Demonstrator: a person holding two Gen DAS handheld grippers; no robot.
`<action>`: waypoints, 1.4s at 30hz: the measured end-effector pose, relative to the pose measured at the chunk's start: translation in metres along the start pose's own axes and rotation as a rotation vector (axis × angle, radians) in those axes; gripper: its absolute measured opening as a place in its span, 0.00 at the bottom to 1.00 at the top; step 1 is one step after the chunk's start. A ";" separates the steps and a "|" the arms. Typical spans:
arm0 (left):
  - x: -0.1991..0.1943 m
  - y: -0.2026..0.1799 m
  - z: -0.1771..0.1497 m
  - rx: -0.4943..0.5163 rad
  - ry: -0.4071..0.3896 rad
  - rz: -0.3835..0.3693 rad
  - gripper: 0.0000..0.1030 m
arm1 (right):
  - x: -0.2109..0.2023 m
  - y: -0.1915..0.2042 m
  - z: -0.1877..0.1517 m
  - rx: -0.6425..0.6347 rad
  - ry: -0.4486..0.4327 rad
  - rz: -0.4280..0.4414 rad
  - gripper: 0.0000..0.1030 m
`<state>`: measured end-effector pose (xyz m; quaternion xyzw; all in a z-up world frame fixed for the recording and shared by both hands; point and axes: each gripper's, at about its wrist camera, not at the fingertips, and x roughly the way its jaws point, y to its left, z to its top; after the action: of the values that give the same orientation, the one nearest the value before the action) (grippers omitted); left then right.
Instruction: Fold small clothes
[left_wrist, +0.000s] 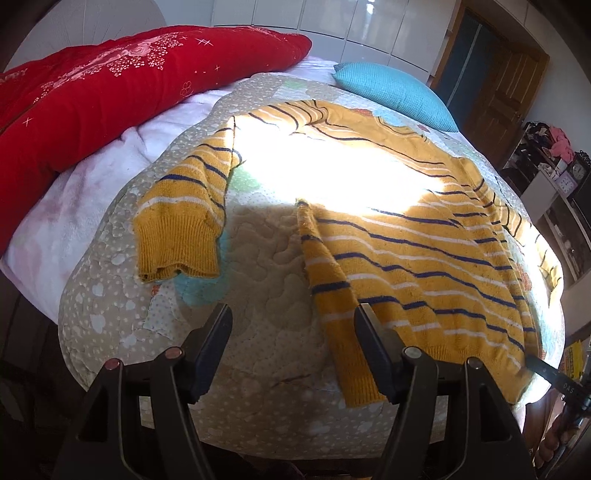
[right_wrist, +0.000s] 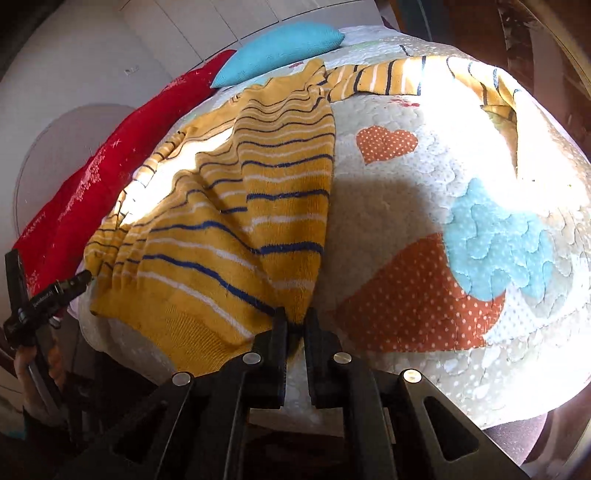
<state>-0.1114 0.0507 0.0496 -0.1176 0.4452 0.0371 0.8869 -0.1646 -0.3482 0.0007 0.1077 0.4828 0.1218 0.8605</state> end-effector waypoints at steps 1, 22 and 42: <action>-0.001 0.004 0.002 -0.003 -0.009 0.013 0.65 | -0.002 0.000 0.000 -0.005 -0.008 0.005 0.20; 0.016 0.126 0.065 -0.180 -0.071 0.212 0.10 | -0.014 0.005 0.025 0.018 -0.109 -0.070 0.50; -0.041 0.127 0.058 -0.266 -0.139 0.175 0.60 | -0.063 -0.101 0.058 0.201 -0.320 -0.348 0.71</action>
<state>-0.1120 0.1891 0.0937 -0.1919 0.3823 0.1807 0.8856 -0.1359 -0.4671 0.0501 0.1261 0.3615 -0.0953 0.9189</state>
